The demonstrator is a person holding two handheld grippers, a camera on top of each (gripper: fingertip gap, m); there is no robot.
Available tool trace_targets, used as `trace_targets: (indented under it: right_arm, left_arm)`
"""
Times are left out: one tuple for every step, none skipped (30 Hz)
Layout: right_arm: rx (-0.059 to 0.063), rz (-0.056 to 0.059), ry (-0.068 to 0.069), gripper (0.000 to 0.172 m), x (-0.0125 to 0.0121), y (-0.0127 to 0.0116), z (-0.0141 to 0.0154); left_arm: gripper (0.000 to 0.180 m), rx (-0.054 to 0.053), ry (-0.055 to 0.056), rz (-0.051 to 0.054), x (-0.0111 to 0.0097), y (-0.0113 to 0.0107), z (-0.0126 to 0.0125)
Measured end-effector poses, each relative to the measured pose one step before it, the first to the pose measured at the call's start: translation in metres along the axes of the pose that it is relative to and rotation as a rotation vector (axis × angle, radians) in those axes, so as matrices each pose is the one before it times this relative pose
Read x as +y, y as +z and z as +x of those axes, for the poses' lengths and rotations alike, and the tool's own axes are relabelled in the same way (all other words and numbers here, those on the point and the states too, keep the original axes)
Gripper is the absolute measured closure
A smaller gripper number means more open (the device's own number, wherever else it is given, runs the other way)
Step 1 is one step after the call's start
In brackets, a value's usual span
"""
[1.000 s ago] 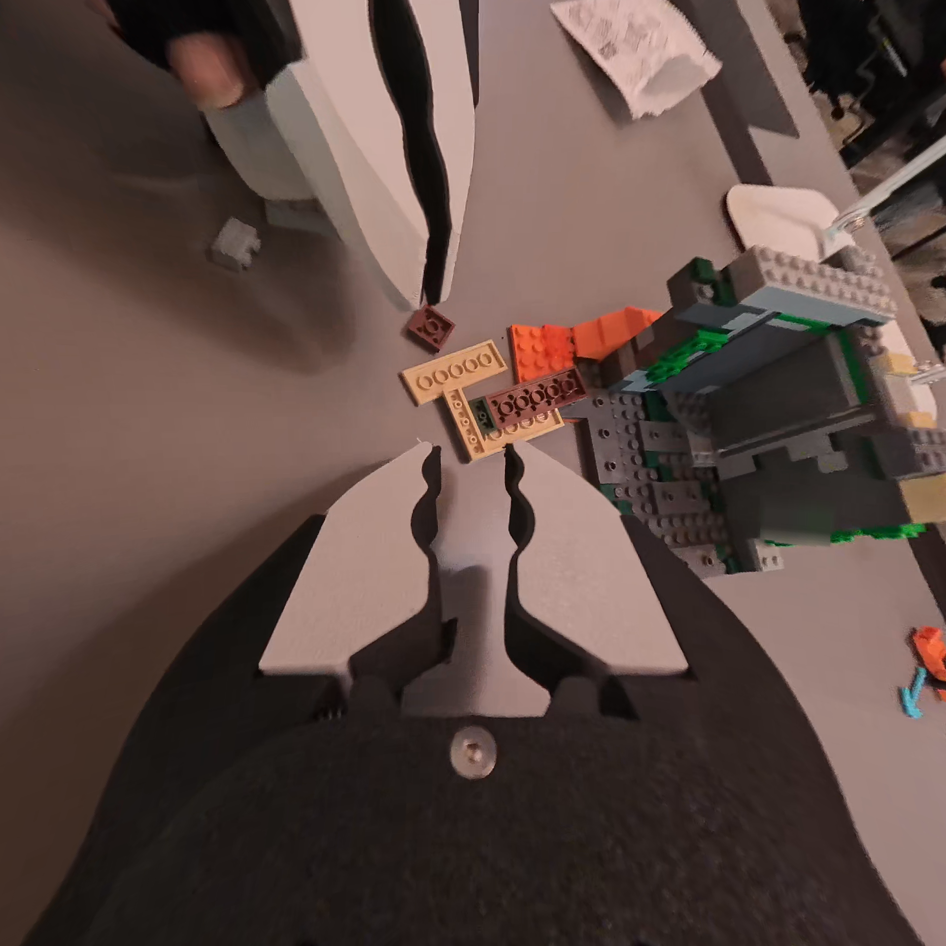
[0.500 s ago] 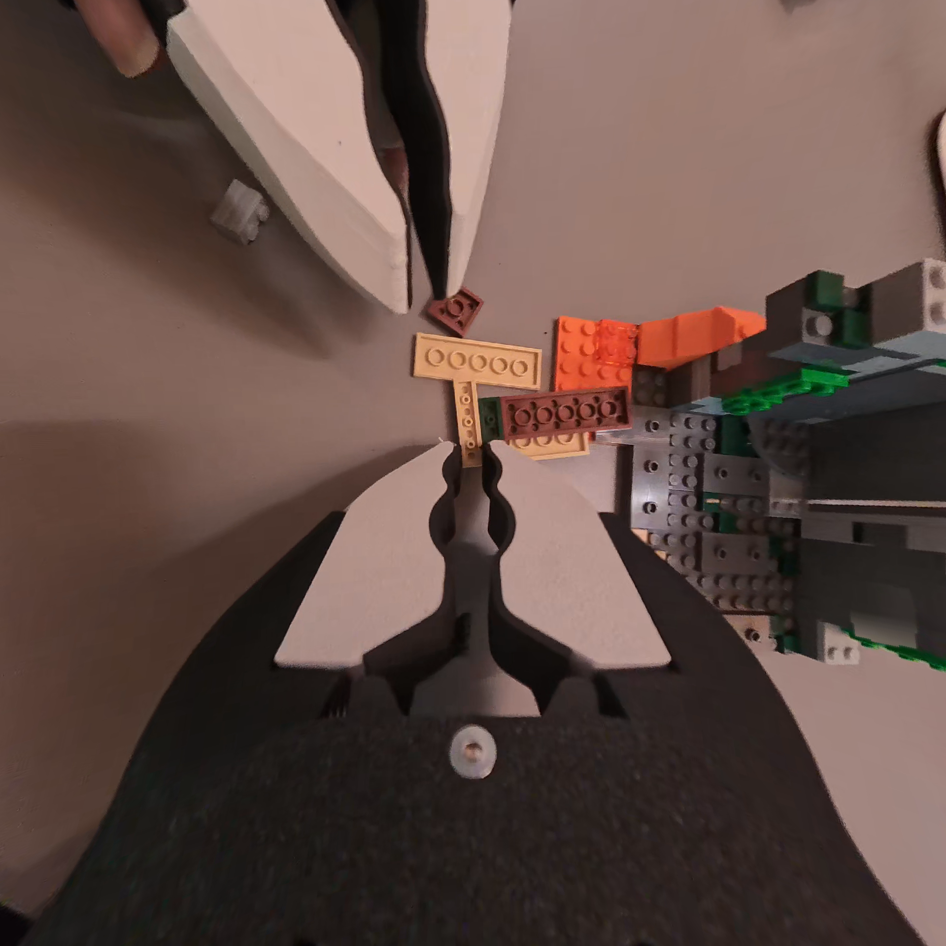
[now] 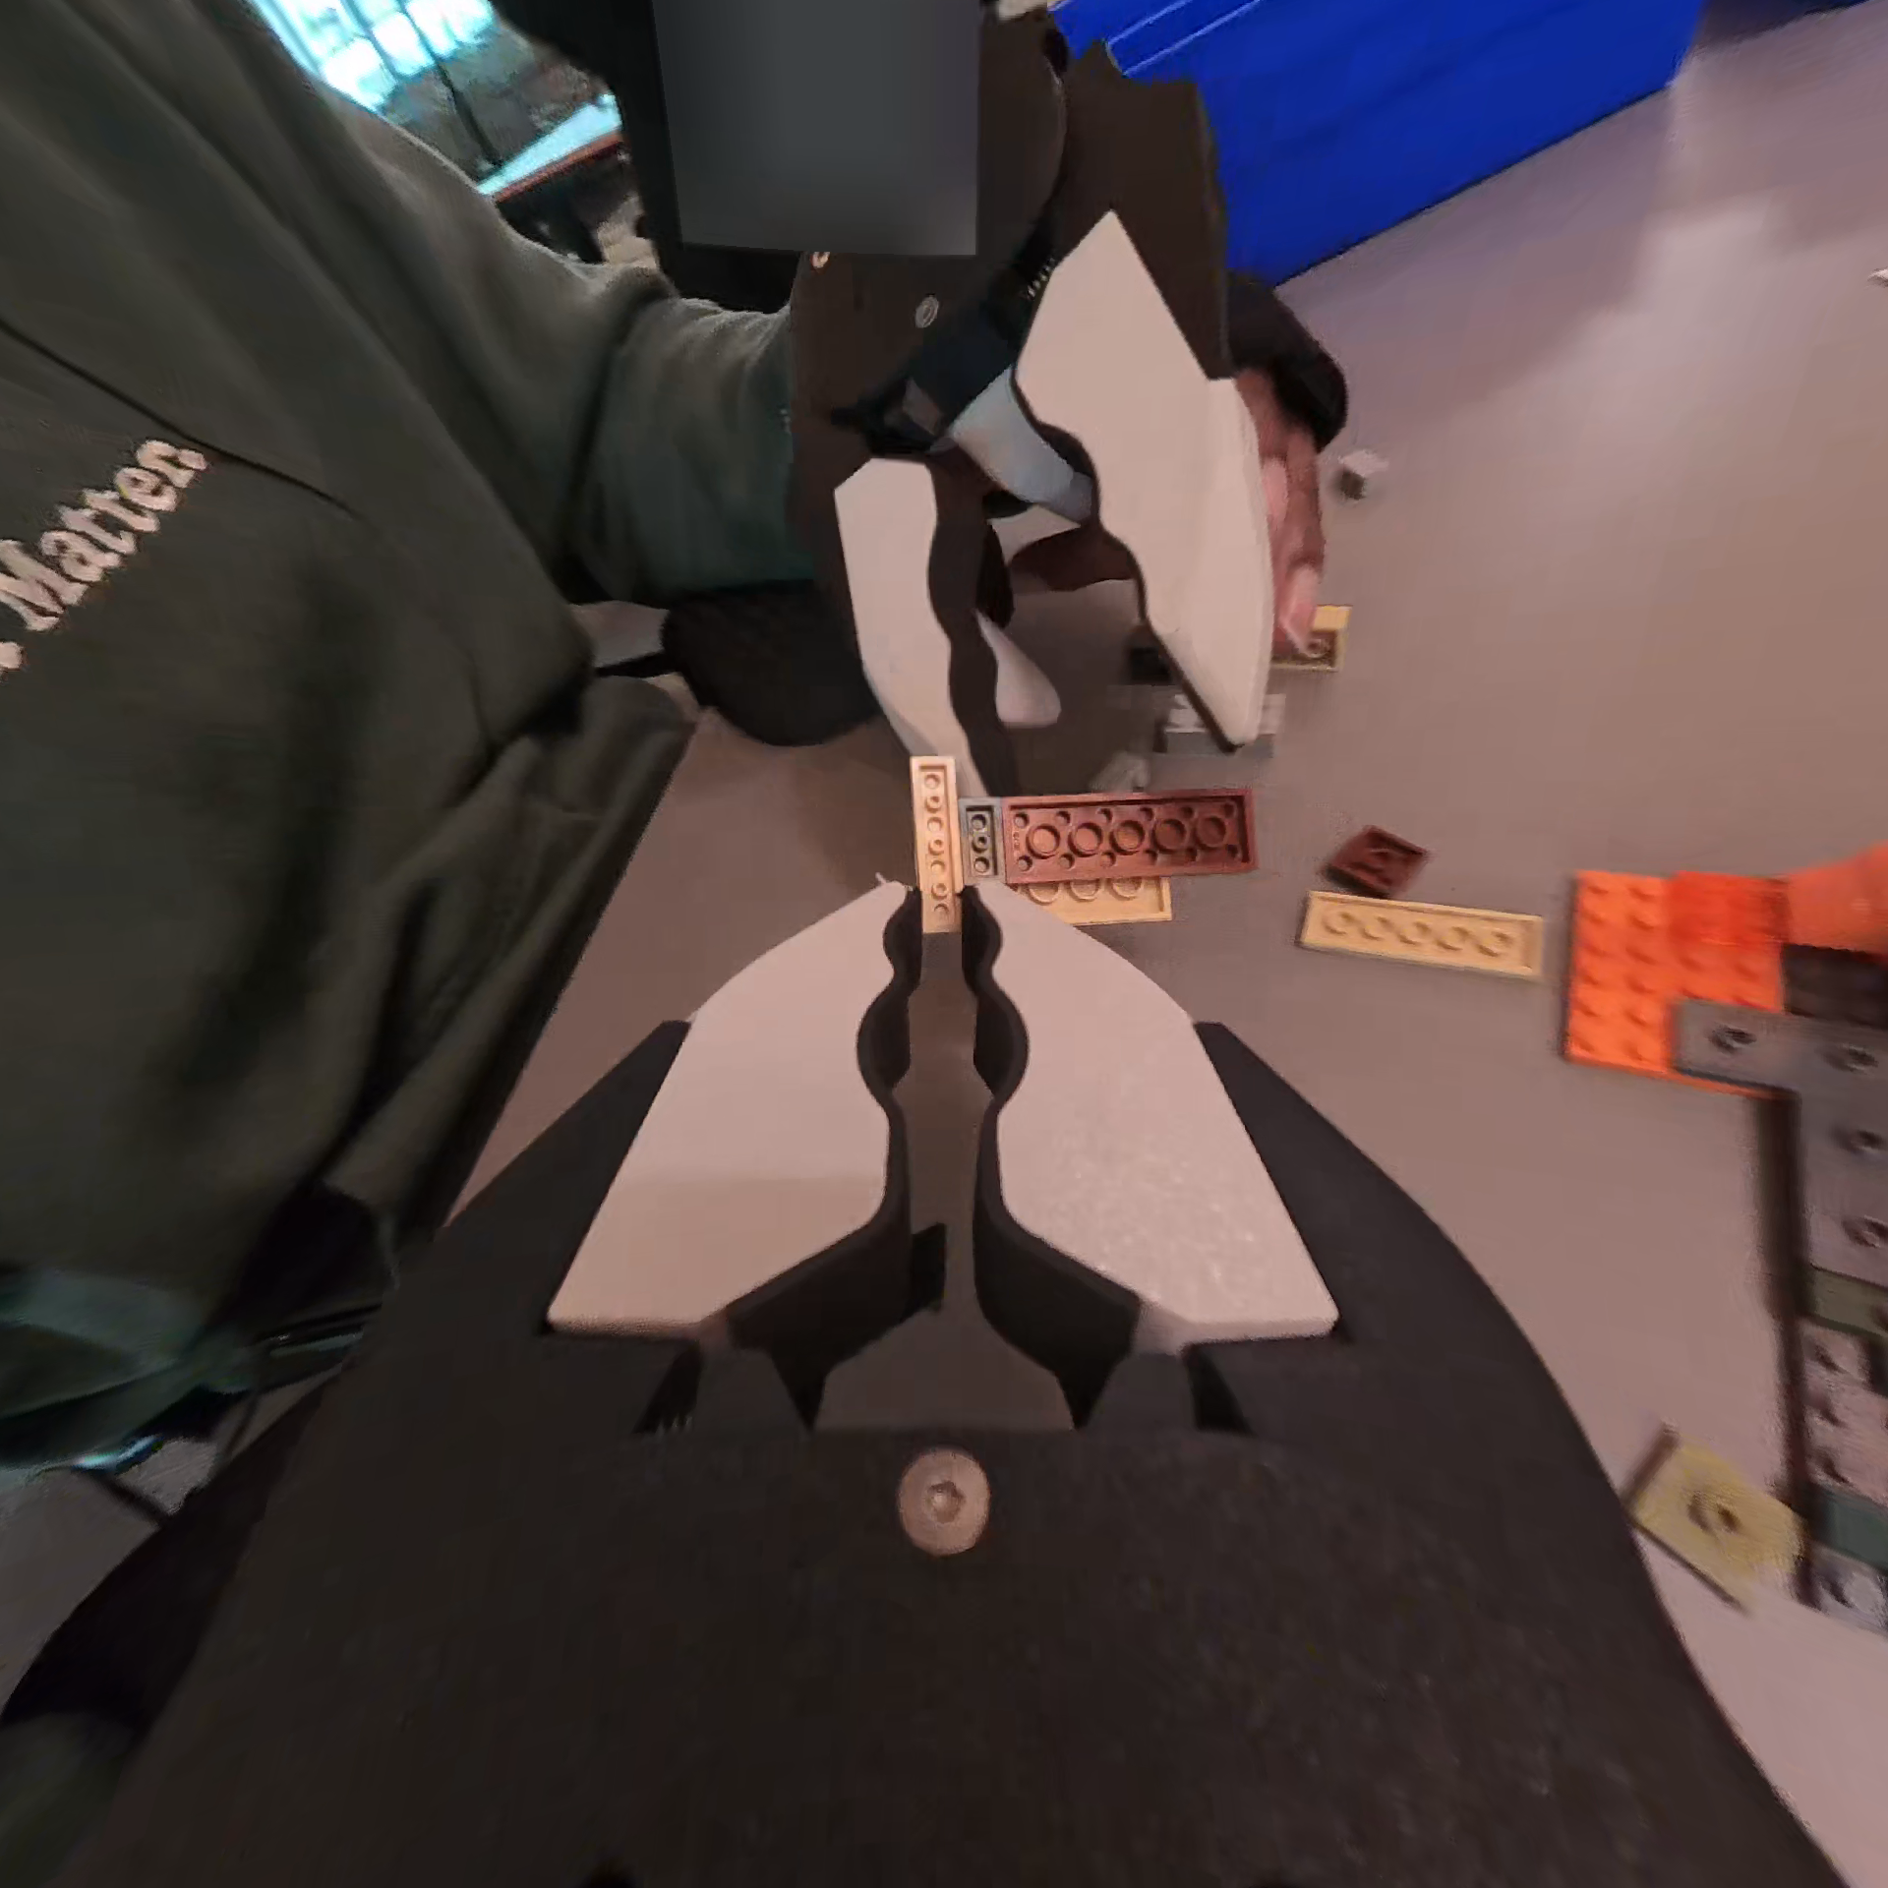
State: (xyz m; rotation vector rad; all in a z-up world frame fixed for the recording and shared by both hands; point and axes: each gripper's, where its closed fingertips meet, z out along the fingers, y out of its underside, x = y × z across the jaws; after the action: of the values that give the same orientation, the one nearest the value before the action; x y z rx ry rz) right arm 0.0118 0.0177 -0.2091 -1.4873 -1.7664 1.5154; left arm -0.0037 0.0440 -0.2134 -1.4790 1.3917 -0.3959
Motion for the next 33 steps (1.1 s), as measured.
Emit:
trace_targets:
  right_arm:
    - [-0.0421,-0.0067,0.0103,0.165,0.00100,0.00373,-0.00518]
    - [-0.0431,-0.0054,0.0050,0.165,0.00049,0.00358,-0.00573]
    - [-0.0350,-0.0017,-0.0019,0.164,-0.00024,0.00323,-0.00500]
    - [-0.0290,-0.0050,-0.0013,0.165,0.00004,0.00242,-0.00435]
    - [-0.0083,-0.0091,-0.0011,0.164,0.00077,0.00112,-0.00123]
    - [-0.0049,0.0067,-0.0003,0.164,-0.00096,-0.00027,-0.00083]
    - [-0.0164,0.0149,0.0050,0.164,-0.00182,-0.00121,-0.00231]
    - [-0.0043,0.0113,0.0038,0.164,-0.00086,-0.00168,-0.00064]
    - [0.0129,0.0123,0.0012,0.164,-0.00096,-0.00190,0.00183]
    - [0.0287,0.0263,-0.0037,0.164,-0.00300,-0.00311,0.00385]
    - [0.0310,0.0319,-0.0043,0.165,-0.00435,-0.00391,0.00387]
    - [0.0336,0.0136,-0.0077,0.167,-0.00268,-0.00337,0.00339]
    - [0.0601,0.0002,-0.0189,0.165,-0.00173,-0.00244,0.00640]
    - [0.0725,-0.0011,-0.0314,0.159,-0.00231,-0.00110,0.00723]
    - [0.0533,-0.0101,-0.0343,0.155,-0.00176,0.00039,0.00371]
    - [0.0388,-0.0257,-0.0390,0.153,-0.00054,0.00206,0.00054]
    - [0.0246,-0.0182,-0.0422,0.149,-0.00198,0.00315,-0.00206]
    - [0.0262,-0.0128,-0.0401,0.149,-0.00293,0.00366,-0.00191]
    - [0.0431,-0.0258,-0.0411,0.149,-0.00112,0.00444,0.00105]
    - [0.0458,-0.0426,-0.0456,0.149,0.00176,0.00484,0.00171]
    - [0.0362,-0.0474,-0.0448,0.150,0.00333,0.00505,0.00066]
    - [0.0288,-0.0455,-0.0397,0.152,0.00432,0.00504,0.00020]
    - [0.0294,-0.0372,-0.0342,0.158,0.00422,0.00434,0.00096]
    - [0.0284,-0.0246,-0.0270,0.166,0.00350,0.00327,0.00170]
    - [0.0064,-0.0110,-0.0138,0.167,0.00188,0.00140,-0.00009]
    - [-0.0051,-0.0037,0.0088,0.167,0.00074,0.00007,0.00011]
    - [-0.0141,0.0097,0.0273,0.167,-0.00071,-0.00084,0.00016]
    - [-0.0206,0.0208,0.0402,0.167,-0.00122,-0.00161,0.00053]
    - [-0.0246,0.0248,0.0543,0.167,-0.00110,-0.00196,0.00133]
    - [-0.0275,0.0272,0.0663,0.167,-0.00093,-0.00173,0.00175]
    - [-0.0073,0.0308,0.0800,0.168,-0.00086,-0.00155,0.00525]
    - [-0.0046,0.0295,0.0941,0.168,-0.00032,-0.00262,0.00753]
    - [0.0040,0.0495,0.1116,0.168,-0.00297,-0.00362,0.00992]
  left_arm:
    - [0.136,0.0096,0.0342,0.0138,-0.00427,0.00145,0.00606]
    - [0.136,0.0143,0.0320,-0.0020,-0.00136,0.00217,0.00622]
    - [0.138,0.0058,0.0331,-0.0181,0.00155,0.00231,0.00453]
    - [0.141,0.0087,0.0298,-0.0081,0.00065,0.00148,0.00423]
    - [0.149,0.0256,0.0163,0.0085,-0.00135,0.00030,0.00601]
    - [0.162,0.0317,0.0069,0.0077,-0.00110,0.00010,0.00608]
    - [0.169,0.0202,0.0023,0.0083,-0.00108,0.00050,0.00382]
    - [0.171,-0.0013,-0.0030,0.0039,-0.00095,0.00044,0.00017]
    - [0.171,-0.0090,-0.0018,-0.0100,0.00095,0.00011,-0.00176]
    - [0.173,-0.0090,-0.0045,-0.0126,0.00187,-0.00020,-0.00217]
    - [0.174,-0.0134,-0.0178,0.0002,0.00059,-0.00053,-0.00308]
    - [0.174,-0.0012,-0.0272,-0.0067,0.00129,-0.00055,-0.00240]
    - [0.174,0.0040,-0.0304,-0.0157,0.00257,-0.00034,-0.00173]
    - [0.174,-0.0042,-0.0224,-0.0185,0.00319,-0.00010,-0.00243]
    - [0.174,-0.0097,-0.0176,-0.0206,0.00387,0.00050,-0.00284]
    - [0.174,0.0029,-0.0215,-0.0263,0.00450,0.00095,-0.00101]
    - [0.174,0.0035,-0.0274,-0.0238,0.00435,0.00155,-0.00098]
    - [0.174,0.0051,-0.0229,-0.0226,0.00428,0.00181,-0.00050]
    - [0.174,0.0058,-0.0126,-0.0210,0.00393,0.00188,0.00019]
    - [0.174,0.0015,-0.0068,-0.0139,0.00269,0.00152,-0.00013]
    - [0.174,0.0021,-0.0067,-0.0049,0.00090,0.00111,0.00018]
    - [0.174,0.0056,-0.0110,-0.0006,-0.00007,0.00049,0.00043]
    - [0.174,0.0045,-0.0102,-0.0012,-0.00017,0.00016,0.00021]
    - [0.174,0.0053,-0.0010,-0.0087,0.00126,0.00024,0.00069]
    - [0.174,-0.0034,0.0070,-0.0128,0.00245,0.00083,-0.00011]
    - [0.174,-0.0007,0.0035,0.0008,0.00018,0.00038,0.00034]
    - [0.174,0.0025,-0.0028,0.0051,-0.00113,-0.00057,0.00023]
    - [0.174,-0.0021,0.0001,0.0081,-0.00177,-0.00105,-0.00053]
    - [0.174,-0.0095,0.0035,0.0077,-0.00173,-0.00080,-0.00130]
    - [0.174,-0.0100,0.0075,0.0041,-0.00118,-0.00053,-0.00089]
    - [0.174,0.0009,0.0216,0.0002,-0.00036,-0.00045,0.00129]
    - [0.174,-0.0185,0.0290,-0.0015,0.00022,-0.00038,-0.00075]
    - [0.174,-0.0238,0.0195,-0.0059,0.00033,-0.00049,-0.00222]
